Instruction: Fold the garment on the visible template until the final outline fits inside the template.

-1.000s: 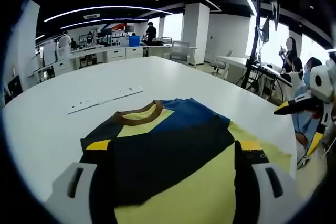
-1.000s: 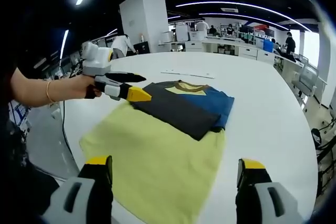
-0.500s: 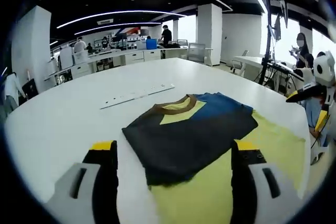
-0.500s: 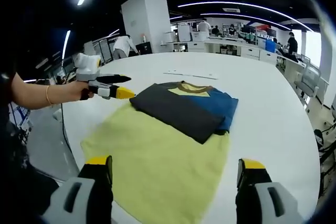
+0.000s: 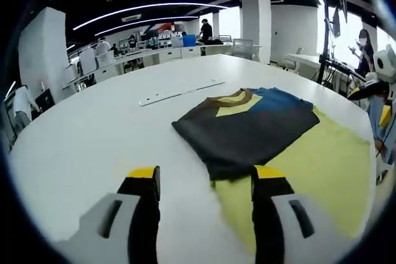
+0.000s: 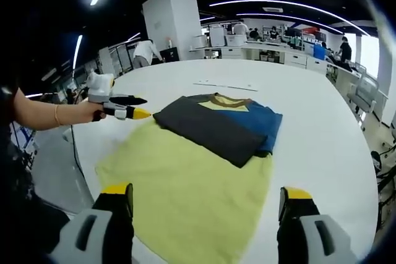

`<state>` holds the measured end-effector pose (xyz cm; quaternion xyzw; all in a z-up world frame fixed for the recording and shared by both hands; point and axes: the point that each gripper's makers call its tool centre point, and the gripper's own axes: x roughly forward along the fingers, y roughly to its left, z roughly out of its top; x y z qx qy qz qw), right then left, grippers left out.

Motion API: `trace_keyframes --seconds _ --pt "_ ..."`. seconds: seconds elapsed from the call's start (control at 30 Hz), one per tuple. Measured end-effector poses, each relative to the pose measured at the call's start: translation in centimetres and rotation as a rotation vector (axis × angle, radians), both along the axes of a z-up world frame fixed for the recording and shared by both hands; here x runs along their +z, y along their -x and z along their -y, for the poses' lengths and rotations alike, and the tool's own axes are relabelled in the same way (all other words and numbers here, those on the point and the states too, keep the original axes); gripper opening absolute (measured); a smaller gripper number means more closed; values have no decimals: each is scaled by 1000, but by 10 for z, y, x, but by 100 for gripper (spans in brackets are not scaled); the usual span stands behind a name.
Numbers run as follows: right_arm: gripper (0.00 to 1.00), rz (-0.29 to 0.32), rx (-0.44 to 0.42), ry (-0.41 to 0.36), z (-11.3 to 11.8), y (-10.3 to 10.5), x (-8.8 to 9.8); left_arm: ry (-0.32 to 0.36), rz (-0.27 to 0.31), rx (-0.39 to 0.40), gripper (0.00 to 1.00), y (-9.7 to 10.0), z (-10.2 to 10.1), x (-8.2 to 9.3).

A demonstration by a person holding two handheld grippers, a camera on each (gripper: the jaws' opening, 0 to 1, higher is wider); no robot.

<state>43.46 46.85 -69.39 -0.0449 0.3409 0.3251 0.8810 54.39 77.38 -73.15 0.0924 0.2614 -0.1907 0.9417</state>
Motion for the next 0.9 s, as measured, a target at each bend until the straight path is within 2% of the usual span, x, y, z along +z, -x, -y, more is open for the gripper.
trace_keyframes --seconds 0.1,0.2,0.33,0.5,0.63,0.67,0.7,0.8,0.9 --pt "98 -5 -3 0 0 1 -1 -48 -30 0 34 -1 -3 -9" --pt "98 -10 -8 3 2 1 -1 -61 -40 -2 31 -2 -2 -16" --pt "98 -10 -24 3 7 -1 -1 -61 -65 -12 22 -2 0 -24" --pt "97 -21 -40 4 11 -1 -3 -76 -46 -43 13 -3 7 -22" --pt "97 -30 -44 0 10 0 -5 -94 -30 -87 1 -1 16 -19" --pt "97 -32 -45 -2 9 0 -6 -134 -22 -104 1 -1 16 -20" --pt "97 -34 -46 -4 9 -1 -6 -142 -20 -110 0 0 16 -21" --pt "97 -35 -46 -9 7 -1 -6 -106 -38 -95 0 3 18 -23" --pt "97 -39 -51 -13 7 -2 -7 -120 -30 -96 0 6 18 -24"
